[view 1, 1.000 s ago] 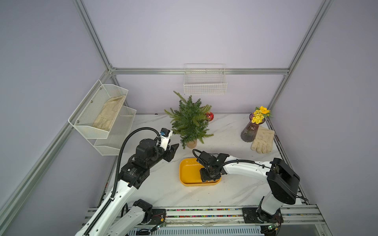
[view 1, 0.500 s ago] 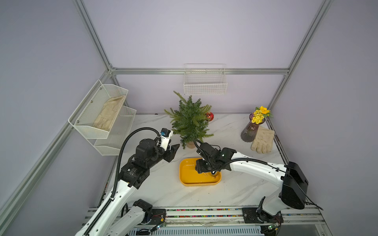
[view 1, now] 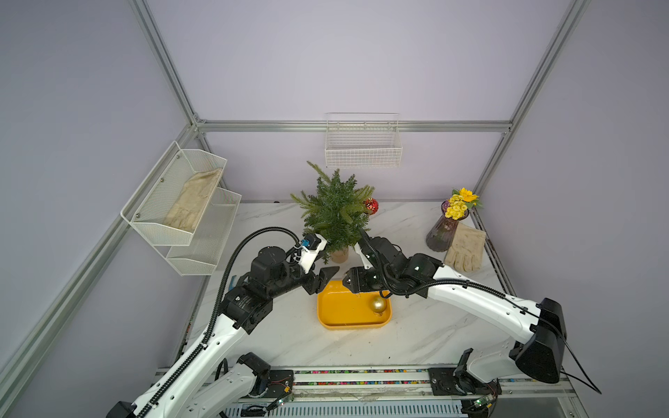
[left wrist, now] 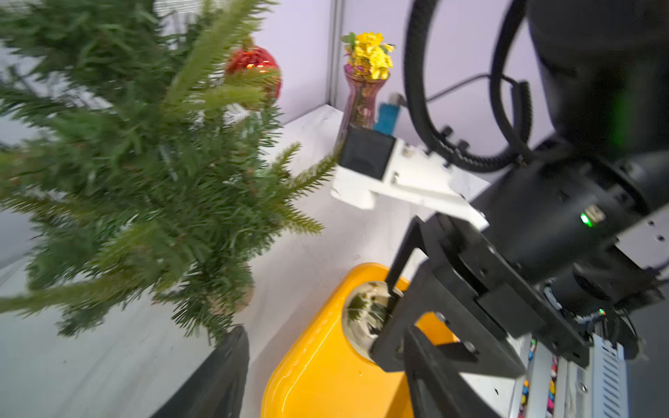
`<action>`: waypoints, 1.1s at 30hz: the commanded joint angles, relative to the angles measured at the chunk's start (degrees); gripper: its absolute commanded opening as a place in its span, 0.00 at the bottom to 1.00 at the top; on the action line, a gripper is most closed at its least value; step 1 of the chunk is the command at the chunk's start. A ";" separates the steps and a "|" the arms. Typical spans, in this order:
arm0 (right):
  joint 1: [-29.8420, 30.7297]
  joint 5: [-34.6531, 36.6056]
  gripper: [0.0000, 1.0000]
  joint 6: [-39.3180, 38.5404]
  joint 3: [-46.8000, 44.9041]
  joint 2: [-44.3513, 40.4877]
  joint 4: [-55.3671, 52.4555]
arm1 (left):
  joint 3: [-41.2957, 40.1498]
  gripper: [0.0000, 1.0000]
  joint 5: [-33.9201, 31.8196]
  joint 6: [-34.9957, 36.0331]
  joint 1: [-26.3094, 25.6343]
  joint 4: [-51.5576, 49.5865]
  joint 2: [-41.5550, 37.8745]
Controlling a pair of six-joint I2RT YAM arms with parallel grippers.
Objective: Decorate the small christmas tree with ornaments
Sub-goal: Pick up an ornament from the container, then hang an ornament on the christmas tree.
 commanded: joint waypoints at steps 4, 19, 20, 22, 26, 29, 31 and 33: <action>-1.78 -4.74 0.53 -0.07 2.95 -3.12 3.43 | -0.61 0.74 1.12 8.36 -5.86 2.81 1.18; -5.50 -7.28 0.52 -0.77 7.93 -6.94 2.44 | -3.65 0.76 -12.47 2.67 -7.65 7.27 -3.23; -5.85 -7.27 0.51 -1.00 8.68 -6.89 2.46 | -4.45 0.76 -14.39 2.04 -7.51 7.73 -4.81; -6.43 -7.27 0.51 -1.52 10.57 -6.71 2.49 | -5.42 0.75 -16.32 0.92 -6.84 7.64 -7.45; -7.17 -7.20 0.51 -2.83 15.35 -5.37 2.83 | -5.47 0.73 -12.50 -3.09 -1.28 5.99 -9.88; -7.31 -7.55 0.51 -3.83 19.09 -3.55 3.21 | -5.36 0.72 -6.36 -6.63 4.64 6.25 -10.33; -7.38 -8.04 0.51 -4.38 21.40 -2.09 3.60 | -4.96 0.70 -4.13 -8.43 7.89 6.45 -10.28; -7.37 -8.85 0.51 -4.63 24.00 -0.72 4.21 | -3.78 0.68 -2.56 -9.35 10.84 5.77 -9.74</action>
